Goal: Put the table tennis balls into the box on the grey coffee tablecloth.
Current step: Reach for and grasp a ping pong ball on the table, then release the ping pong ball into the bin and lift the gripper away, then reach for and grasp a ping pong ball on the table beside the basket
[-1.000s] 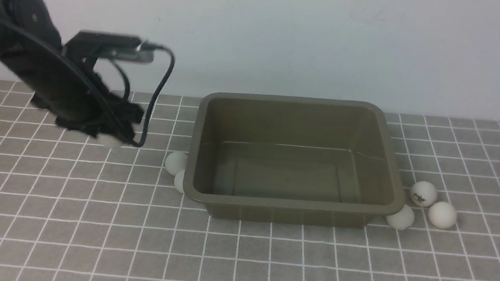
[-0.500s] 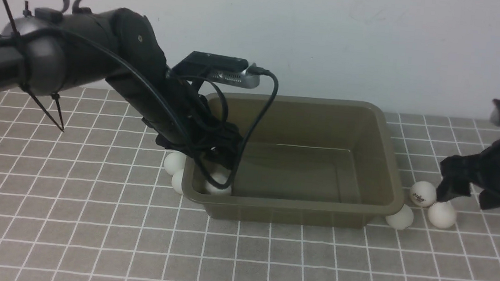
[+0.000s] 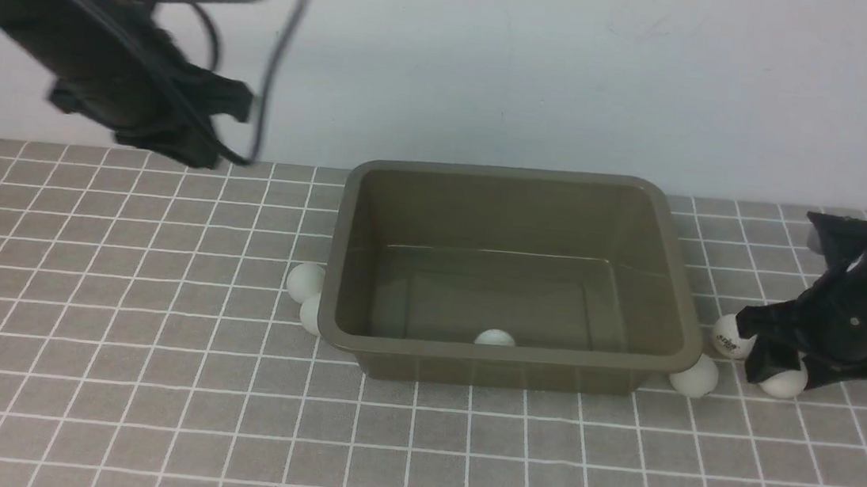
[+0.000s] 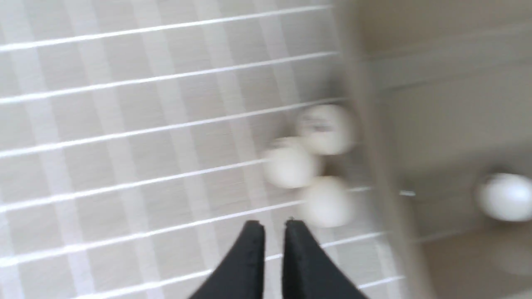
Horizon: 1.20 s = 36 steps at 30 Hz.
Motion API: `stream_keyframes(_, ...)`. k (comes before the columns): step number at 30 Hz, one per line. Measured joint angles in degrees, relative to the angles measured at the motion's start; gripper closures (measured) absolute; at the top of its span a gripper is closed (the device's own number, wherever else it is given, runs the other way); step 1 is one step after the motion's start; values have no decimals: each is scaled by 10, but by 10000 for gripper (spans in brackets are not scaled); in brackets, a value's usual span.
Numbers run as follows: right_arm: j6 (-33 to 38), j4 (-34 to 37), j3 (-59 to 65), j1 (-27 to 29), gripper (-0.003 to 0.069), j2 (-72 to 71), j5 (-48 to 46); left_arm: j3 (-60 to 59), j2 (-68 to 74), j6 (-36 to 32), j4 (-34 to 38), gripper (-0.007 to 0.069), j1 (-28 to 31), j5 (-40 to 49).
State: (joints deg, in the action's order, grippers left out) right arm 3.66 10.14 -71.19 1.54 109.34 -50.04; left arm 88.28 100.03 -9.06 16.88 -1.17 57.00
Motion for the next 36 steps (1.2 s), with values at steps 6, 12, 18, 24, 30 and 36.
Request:
stream_keyframes(6,-9,64,-6,-20,296,-123,-41,-2,40,-9,-6,624,19,50)
stream_keyframes(12,52,111,-30,-116,296,-153,49,-2,114,-32,-2,489,-23,23)
stream_keyframes(18,67,116,-80,-160,224,-84,74,-2,166,-35,5,186,-68,-63)
stream_keyframes(24,60,112,-110,-161,58,-72,59,-2,198,-34,13,38,-84,-132)
stream_keyframes(30,61,95,-113,-161,49,-89,48,-2,227,-34,19,54,-84,-152)
stream_keyframes(36,45,40,-113,-156,90,-94,7,3,229,-31,-5,285,-84,-122)
